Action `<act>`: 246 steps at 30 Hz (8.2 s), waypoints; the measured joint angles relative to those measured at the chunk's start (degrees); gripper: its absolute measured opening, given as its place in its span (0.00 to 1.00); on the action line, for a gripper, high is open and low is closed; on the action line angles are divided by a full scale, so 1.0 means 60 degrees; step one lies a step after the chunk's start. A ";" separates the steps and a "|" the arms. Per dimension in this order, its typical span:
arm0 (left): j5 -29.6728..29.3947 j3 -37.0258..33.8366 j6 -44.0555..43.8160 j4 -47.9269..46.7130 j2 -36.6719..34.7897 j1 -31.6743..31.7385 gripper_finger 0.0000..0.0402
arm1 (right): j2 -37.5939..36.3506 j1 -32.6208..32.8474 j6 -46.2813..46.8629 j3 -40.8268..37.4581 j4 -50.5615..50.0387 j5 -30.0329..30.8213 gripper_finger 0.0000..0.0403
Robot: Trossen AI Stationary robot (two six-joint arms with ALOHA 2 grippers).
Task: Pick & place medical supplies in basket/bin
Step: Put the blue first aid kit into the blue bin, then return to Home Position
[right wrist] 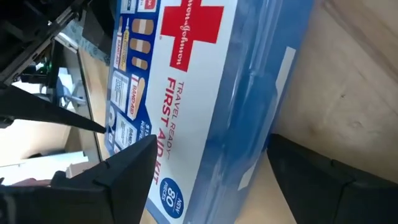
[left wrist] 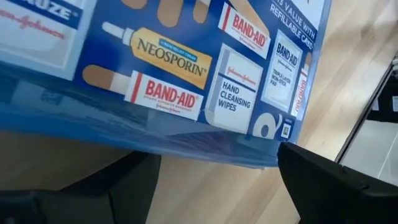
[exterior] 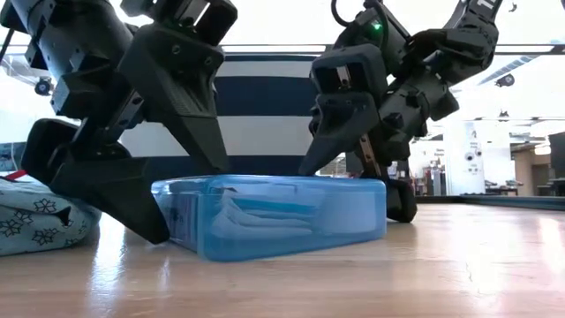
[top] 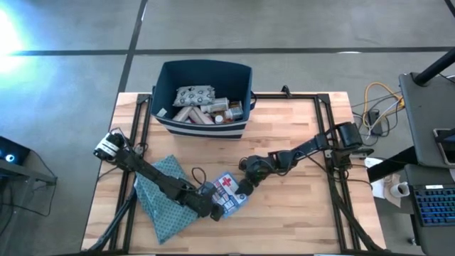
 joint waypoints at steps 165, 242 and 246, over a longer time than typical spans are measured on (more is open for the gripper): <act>0.3446 -0.9110 0.9897 0.3847 -1.8045 0.4750 0.74 | -1.7472 -0.2950 -0.5817 -0.7803 -0.0954 -0.1853 0.68; 0.3417 -0.9118 0.9903 0.1826 -1.6449 0.4758 0.74 | -1.8051 -0.2803 -0.5801 -0.7796 -0.1241 -0.1761 0.68; 0.3417 -0.9118 0.9904 0.1824 -1.5916 0.4758 0.74 | -1.8051 -0.1918 -0.5801 -0.7796 -0.1224 -0.1771 0.69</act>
